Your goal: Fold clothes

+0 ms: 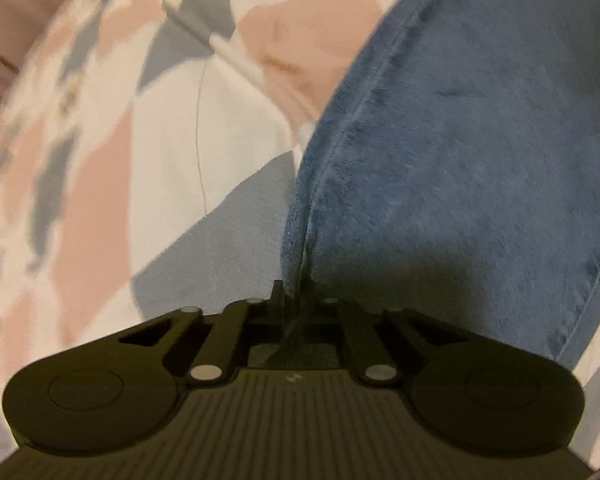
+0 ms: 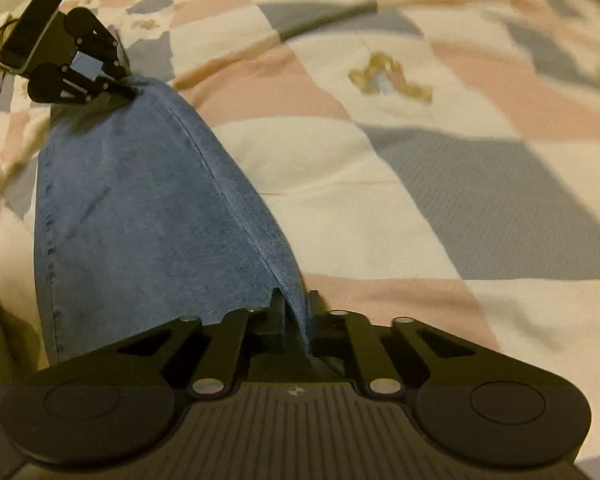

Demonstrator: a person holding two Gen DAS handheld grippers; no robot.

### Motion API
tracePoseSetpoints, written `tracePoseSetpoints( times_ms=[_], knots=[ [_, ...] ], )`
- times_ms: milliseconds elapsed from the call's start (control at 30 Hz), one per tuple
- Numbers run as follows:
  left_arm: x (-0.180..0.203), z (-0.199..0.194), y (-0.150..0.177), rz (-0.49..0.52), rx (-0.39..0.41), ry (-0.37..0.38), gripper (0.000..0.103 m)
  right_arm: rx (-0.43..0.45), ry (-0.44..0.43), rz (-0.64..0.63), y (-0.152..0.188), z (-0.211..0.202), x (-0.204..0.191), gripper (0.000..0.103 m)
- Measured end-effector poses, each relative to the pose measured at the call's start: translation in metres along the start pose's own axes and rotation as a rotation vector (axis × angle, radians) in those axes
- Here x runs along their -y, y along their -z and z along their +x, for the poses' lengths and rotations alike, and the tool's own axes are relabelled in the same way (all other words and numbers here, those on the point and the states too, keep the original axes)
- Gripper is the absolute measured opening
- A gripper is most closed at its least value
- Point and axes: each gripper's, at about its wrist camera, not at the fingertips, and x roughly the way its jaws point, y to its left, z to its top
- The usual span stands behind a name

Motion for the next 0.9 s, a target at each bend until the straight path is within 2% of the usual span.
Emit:
tracePoseSetpoints(
  times_ms=[100, 167, 267, 333, 400, 433, 533, 600, 667, 700, 733, 833, 900],
  knots=[
    [0.024, -0.038, 0.008, 0.007, 0.041, -0.159, 0.002, 0.07, 0.131, -0.071, 0.009, -0.029, -0.036, 0.005],
    [0.039, -0.08, 0.019, -0.059, 0.085, -0.26, 0.002, 0.141, 0.245, -0.124, 0.021, -0.058, -0.072, 0.005],
    [0.077, -0.153, 0.041, -0.163, 0.127, -0.372, 0.002, 0.24, 0.39, -0.164, 0.053, -0.104, -0.138, 0.005],
    [0.113, -0.2, 0.056, -0.185, 0.126, -0.436, 0.002, 0.282, 0.476, -0.182, 0.078, -0.13, -0.187, 0.005],
    [0.155, -0.24, 0.074, -0.272, 0.108, -0.419, 0.002, 0.292, 0.554, -0.182, 0.107, -0.149, -0.239, 0.005],
    [0.176, -0.26, 0.083, -0.316, 0.099, -0.409, 0.002, 0.265, 0.555, -0.156, 0.123, -0.149, -0.256, 0.005],
    [0.241, -0.282, 0.113, -0.414, 0.004, -0.321, 0.004, 0.149, 0.513, -0.059, 0.168, -0.14, -0.296, 0.007],
    [0.283, -0.277, 0.13, -0.48, -0.11, -0.22, 0.01, 0.072, 0.483, 0.006, 0.197, -0.134, -0.323, 0.014],
    [0.322, -0.264, 0.142, -0.496, -0.204, -0.135, 0.012, -0.005, 0.453, 0.07, 0.227, -0.127, -0.35, 0.031],
    [0.328, -0.265, 0.145, -0.516, -0.222, -0.126, 0.012, -0.046, 0.428, 0.111, 0.239, -0.124, -0.354, 0.046],
    [0.333, -0.267, 0.148, -0.536, -0.238, -0.119, 0.012, -0.063, 0.395, 0.174, 0.25, -0.125, -0.35, 0.047],
    [0.349, -0.271, 0.155, -0.595, -0.286, -0.097, 0.016, -0.001, 0.313, 0.506, 0.279, -0.154, -0.307, 0.049],
    [0.34, -0.281, 0.157, -0.725, -0.273, -0.104, 0.021, 0.095, 0.264, 0.785, 0.306, -0.18, -0.261, 0.049]
  ],
)
